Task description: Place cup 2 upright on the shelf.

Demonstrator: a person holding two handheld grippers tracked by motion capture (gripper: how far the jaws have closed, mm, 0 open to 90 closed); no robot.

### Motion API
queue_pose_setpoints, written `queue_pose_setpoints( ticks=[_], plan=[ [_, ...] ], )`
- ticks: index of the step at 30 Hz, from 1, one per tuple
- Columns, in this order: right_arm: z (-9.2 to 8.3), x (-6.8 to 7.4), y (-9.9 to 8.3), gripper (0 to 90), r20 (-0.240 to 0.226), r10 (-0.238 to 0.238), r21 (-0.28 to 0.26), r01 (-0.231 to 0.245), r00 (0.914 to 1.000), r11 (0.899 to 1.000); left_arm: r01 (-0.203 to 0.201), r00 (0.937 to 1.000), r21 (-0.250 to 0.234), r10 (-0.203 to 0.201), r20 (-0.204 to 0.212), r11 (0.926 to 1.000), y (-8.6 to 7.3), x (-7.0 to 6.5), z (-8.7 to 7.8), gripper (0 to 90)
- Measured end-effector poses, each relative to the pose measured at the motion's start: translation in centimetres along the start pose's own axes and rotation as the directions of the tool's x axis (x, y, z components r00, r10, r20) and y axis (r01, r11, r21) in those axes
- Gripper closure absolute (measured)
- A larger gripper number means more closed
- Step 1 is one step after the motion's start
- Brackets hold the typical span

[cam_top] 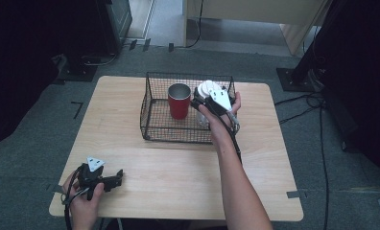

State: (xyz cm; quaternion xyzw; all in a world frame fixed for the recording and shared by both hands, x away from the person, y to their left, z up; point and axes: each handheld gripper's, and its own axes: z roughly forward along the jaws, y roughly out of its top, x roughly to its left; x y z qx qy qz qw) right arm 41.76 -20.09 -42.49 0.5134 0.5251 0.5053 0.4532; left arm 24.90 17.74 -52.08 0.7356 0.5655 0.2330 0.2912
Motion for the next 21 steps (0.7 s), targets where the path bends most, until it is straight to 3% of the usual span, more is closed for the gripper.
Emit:
queue_pose_setpoints(
  ticks=[9, 21],
  plan=[
    [-0.2, -0.2, 1.0, 1.6, -0.031, 0.009, -0.018, -0.010, 0.9995, 1.000, 0.001, 1.0000, -0.001, -0.001, 0.000, 1.0000, 0.0, 0.0, 0.0, 0.1],
    [-1.0, -0.4, 2.0, 1.6, -0.038, -0.004, -0.033, 0.002, 0.9993, 0.999, 0.000, 1.0000, 0.000, 0.000, 0.000, 1.0000, 0.0, 0.0, 0.0, 0.1]
  ],
)
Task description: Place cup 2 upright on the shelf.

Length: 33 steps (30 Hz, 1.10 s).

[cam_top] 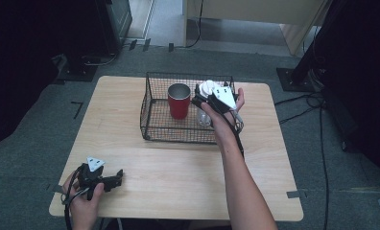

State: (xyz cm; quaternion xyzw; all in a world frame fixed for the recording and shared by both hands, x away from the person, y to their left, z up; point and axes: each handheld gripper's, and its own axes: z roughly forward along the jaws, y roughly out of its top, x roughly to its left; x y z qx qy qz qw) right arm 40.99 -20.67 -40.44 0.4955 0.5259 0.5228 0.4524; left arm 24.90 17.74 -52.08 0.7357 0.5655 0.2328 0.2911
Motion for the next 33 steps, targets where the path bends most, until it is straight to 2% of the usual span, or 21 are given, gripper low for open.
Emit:
queue_pose_setpoints(
  ticks=[16, 33],
  plan=[
    [-2.7, -0.7, 1.5, 1.6, -0.041, -0.013, -0.039, 0.011, 0.9991, 0.999, 0.000, 1.0000, 0.000, 0.000, 0.000, 1.0000, 0.0, 0.0, 0.0, 0.1],
    [-5.8, -2.4, 0.7, 1.6, -0.046, -0.032, -0.039, 0.030, 0.9984, 0.999, 0.000, 1.0000, 0.000, 0.000, -0.001, 1.0000, 0.0, 0.0, 0.0, 0.1]
  ],
)
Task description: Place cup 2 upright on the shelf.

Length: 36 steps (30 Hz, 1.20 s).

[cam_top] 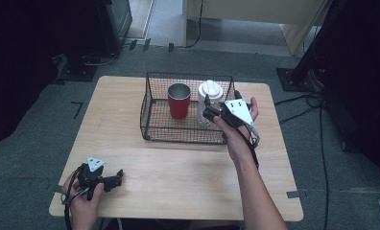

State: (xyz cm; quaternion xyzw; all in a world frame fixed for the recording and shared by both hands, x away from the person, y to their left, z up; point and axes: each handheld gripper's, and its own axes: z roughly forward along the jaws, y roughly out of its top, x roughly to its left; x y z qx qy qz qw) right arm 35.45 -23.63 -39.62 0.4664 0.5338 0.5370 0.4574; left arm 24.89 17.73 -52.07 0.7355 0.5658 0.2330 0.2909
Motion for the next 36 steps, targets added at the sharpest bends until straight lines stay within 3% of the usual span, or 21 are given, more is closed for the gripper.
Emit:
queue_pose_setpoints(
  ticks=[18, 36],
  plan=[
    [-3.2, -1.6, -1.6, 1.6, -0.009, -0.017, 0.015, 0.018, 0.9998, 1.000, 0.000, 1.0000, -0.001, 0.000, 0.000, 1.0000, 0.0, 0.0, 0.0, 0.2],
    [-6.1, -3.8, -3.4, 1.6, 0.005, -0.004, 0.035, 0.004, 1.0000, 0.999, 0.000, 1.0000, -0.001, 0.000, 0.001, 1.0000, 0.0, 0.0, 0.0, 0.1]
  ],
)
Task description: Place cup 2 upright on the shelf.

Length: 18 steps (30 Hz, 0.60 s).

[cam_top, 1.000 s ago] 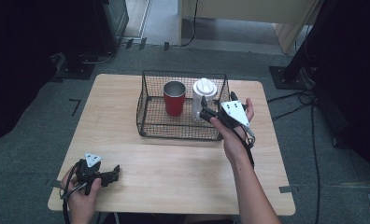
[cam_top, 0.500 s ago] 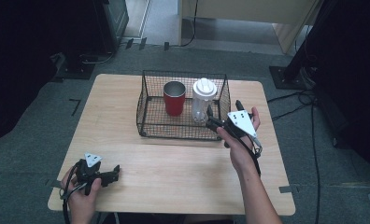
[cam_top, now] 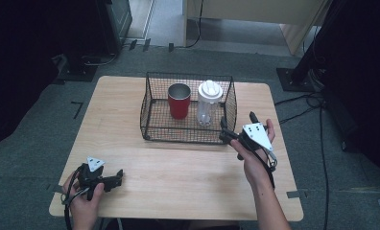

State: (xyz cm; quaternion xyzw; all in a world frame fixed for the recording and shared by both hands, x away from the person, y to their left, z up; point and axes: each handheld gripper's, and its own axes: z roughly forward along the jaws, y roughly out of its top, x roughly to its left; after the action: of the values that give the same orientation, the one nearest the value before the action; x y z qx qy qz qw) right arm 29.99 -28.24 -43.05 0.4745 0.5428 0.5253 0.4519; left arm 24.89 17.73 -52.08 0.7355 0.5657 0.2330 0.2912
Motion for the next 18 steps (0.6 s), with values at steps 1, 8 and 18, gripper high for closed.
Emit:
queue_pose_setpoints(
  ticks=[1, 8, 18],
  plan=[
    [-0.2, -0.2, -0.1, 1.6, 0.003, -0.002, 0.001, 0.002, 1.0000, 1.000, 0.000, 1.0000, 0.000, 0.000, 0.000, 1.0000, 0.0, 0.0, 0.0, 0.2],
    [-1.1, -1.2, -1.0, 1.6, 0.014, 0.001, 0.013, -0.001, 0.9999, 1.000, 0.000, 1.0000, 0.000, 0.000, 0.000, 1.0000, 0.0, 0.0, 0.0, 0.1],
    [-2.3, -2.7, -2.3, 1.5, 0.042, 0.003, 0.035, -0.004, 0.9991, 0.999, 0.000, 1.0000, 0.000, 0.000, 0.000, 1.0000, 0.0, 0.0, 0.0, 0.1]
  ],
)
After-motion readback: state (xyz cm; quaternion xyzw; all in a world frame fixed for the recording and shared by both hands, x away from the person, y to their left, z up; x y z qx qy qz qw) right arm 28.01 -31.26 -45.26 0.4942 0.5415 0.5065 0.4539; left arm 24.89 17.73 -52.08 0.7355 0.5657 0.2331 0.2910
